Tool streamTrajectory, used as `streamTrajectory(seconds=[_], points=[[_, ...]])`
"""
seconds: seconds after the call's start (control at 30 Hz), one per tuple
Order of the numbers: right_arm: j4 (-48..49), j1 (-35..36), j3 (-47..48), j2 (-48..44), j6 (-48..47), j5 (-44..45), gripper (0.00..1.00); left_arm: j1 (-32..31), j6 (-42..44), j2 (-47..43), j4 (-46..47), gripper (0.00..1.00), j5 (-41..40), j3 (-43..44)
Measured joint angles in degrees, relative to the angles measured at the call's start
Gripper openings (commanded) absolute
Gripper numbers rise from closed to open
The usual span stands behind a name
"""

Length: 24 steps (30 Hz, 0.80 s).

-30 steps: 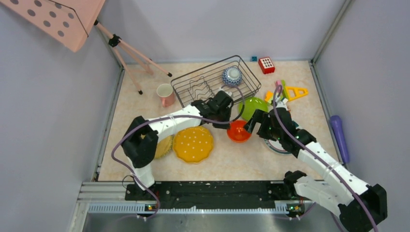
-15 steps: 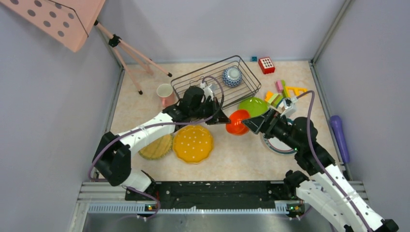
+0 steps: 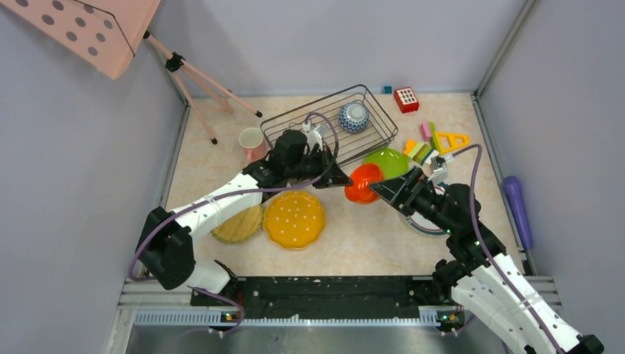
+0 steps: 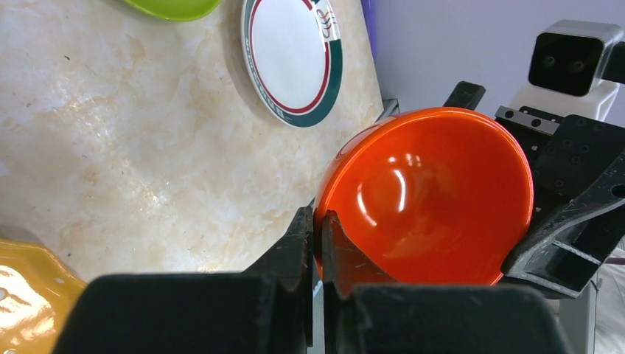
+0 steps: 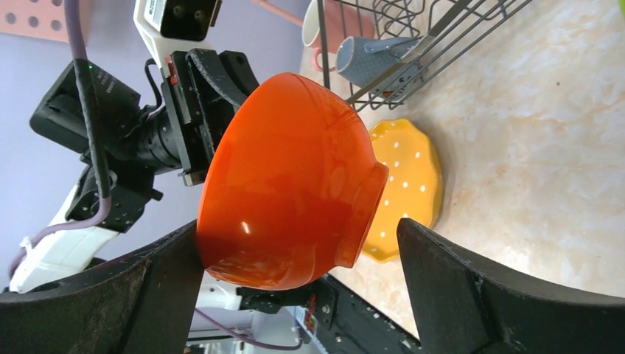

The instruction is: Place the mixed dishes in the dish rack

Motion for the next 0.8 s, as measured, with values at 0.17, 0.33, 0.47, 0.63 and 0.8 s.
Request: streamTrajectory(seconds=[0.17,0.33,0.47,0.63,0.8], points=[[2.8,0.0,-1.4,-0.2,3.1,-0.7,0.85,0.0,-0.3,0.0,0.0,0.00,0.0,0.0],[4.8,0.0,-1.8,-0.2,5.0,-1.3,0.59,0.0,-0.3,0.0,0.1,0.00,-0.2,0.0],[6.3,-0.1,-3.1,-0.4,6.0,-1.1,0.32,0.1,0.0,0.1,0.1,0.06,-0.6,0.1],[7.4,-0.2,-3.5,1.2,5.5,-1.1,0.07,0.2,0.9,0.3,-0.8,0.64,-2.6,0.3],[4.9,-0.2,-1.0,6.1,1.1,0.4,0.07,0.9,2.5,-0.2,-4.4,0.77,-6.5,1.7]])
